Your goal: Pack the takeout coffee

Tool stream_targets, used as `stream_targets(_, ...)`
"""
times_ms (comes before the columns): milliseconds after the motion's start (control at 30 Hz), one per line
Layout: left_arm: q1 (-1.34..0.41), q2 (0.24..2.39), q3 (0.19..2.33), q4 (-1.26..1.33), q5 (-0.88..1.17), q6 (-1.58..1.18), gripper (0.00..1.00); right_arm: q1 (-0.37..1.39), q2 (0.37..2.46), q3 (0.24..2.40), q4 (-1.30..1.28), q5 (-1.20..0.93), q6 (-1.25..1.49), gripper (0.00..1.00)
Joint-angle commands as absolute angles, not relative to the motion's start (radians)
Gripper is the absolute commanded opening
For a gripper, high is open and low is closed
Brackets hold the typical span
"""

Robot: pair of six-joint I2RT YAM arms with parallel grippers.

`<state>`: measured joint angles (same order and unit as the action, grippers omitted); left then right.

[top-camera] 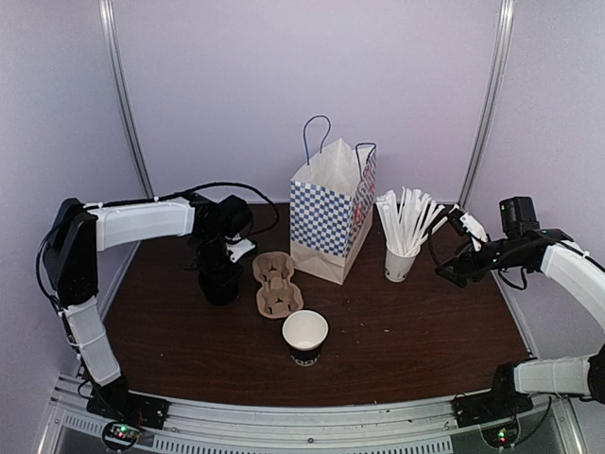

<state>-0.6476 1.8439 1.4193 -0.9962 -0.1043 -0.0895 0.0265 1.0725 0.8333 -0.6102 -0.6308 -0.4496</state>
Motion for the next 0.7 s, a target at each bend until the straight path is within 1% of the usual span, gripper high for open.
stream_targets(0, -0.643, 1.740, 1.448, -0.997, -0.098, -0.095, 0.09, 0.022, 1.058, 0.859, -0.617, -0.622, -0.458, 0.95)
stream_targets(133, -0.642, 1.656, 1.487, -1.004, -0.115, -0.091, 0.08, 0.022, 1.051, 0.858, -0.617, -0.624, -0.458, 0.95)
stream_targets(233, -0.641, 1.637, 1.515, -1.023, -0.097, -0.092, 0.08, 0.021, 1.040, 0.856, -0.617, -0.624, -0.456, 0.95)
stream_targets(400, -0.641, 1.691, 1.480, -1.024, -0.080, -0.102, 0.08, 0.021, 1.028, 0.853, -0.617, -0.633, -0.455, 0.96)
stream_targets(533, -0.641, 1.749, 1.472, -1.058, -0.085, -0.097, 0.11, 0.021, 1.024, 0.850, -0.617, -0.642, -0.454, 0.96)
stream_targets(667, -0.641, 1.746, 1.467, -1.051, -0.090, -0.097, 0.10, 0.021, 1.030, 0.850, -0.617, -0.643, -0.453, 0.96)
